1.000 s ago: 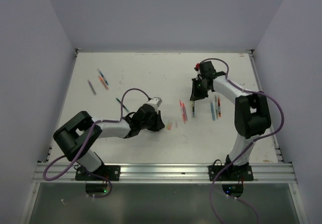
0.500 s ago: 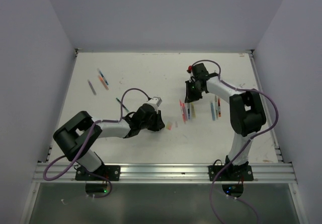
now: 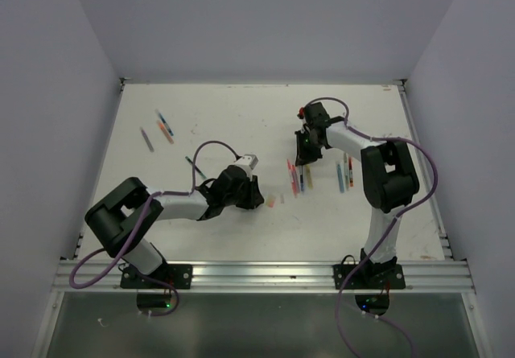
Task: Open the pen caps
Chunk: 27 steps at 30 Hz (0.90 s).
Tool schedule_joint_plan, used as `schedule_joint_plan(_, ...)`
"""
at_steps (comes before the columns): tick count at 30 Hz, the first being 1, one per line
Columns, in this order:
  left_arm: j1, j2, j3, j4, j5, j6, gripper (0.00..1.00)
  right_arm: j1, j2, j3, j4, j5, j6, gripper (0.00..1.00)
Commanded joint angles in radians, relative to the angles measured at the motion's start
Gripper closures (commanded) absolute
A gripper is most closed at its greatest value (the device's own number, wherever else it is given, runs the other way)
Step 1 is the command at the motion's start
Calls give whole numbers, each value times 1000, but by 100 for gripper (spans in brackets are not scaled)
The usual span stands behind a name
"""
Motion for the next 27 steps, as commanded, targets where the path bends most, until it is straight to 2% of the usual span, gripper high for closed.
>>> schedule_joint_plan(1,7,-13,-9,47,-10,-3,70,8,10,29,11,23,5,94)
schedule_joint_plan(7,23,-62,4,11,-13,11,68,11,10,20,17,20,8,87)
schedule_joint_plan(14,79,-181,75,-116,-25,52,60,13,6,28,14,32,14,70)
schedule_joint_plan(17,122,-217,122,-169,-16,63,55,13,4,34,14,35,13,66)
schedule_joint_plan(23,260,-274,170,-310,-33,56,53,46,-71,19,-1,83,5,57)
schedule_joint_plan(27,385,-280,202,-414,-125,52,52,115,-201,-46,14,104,22,46)
